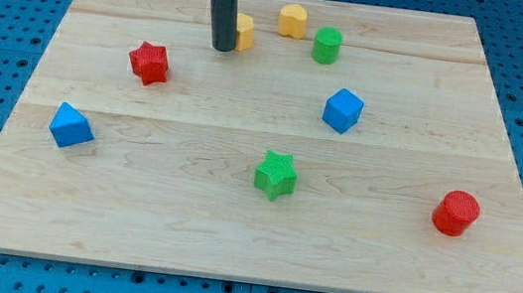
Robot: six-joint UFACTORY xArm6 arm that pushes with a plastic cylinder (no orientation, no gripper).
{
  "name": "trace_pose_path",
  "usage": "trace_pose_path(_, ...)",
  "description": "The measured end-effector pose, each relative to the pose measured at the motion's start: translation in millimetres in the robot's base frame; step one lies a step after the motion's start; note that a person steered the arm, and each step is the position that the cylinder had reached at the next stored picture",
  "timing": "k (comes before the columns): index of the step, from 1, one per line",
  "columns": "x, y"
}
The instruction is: Move your hand close to the top left side of the yellow hexagon
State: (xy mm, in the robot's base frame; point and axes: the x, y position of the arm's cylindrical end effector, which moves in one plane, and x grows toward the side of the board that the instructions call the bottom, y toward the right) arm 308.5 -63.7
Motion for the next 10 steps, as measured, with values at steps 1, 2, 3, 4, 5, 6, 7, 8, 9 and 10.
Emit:
trace_pose_path(1,-0.1,-14.9)
trace_pose_path(2,-7.3,-38.7)
trace_pose_path(3,-19.7,-44.6)
trace_pose_path(4,-32.1,-43.6)
trace_pose_path(5,-43.0,-43.3)
trace_pose_path(6,-53.2,-43.3)
trace_pose_path(7,-57.1,-35.4)
trace_pose_path(8,-55.1,-28.6)
trace_pose_path(9,-53.7,-28.5)
trace_pose_path(10,-53.2,-28.5)
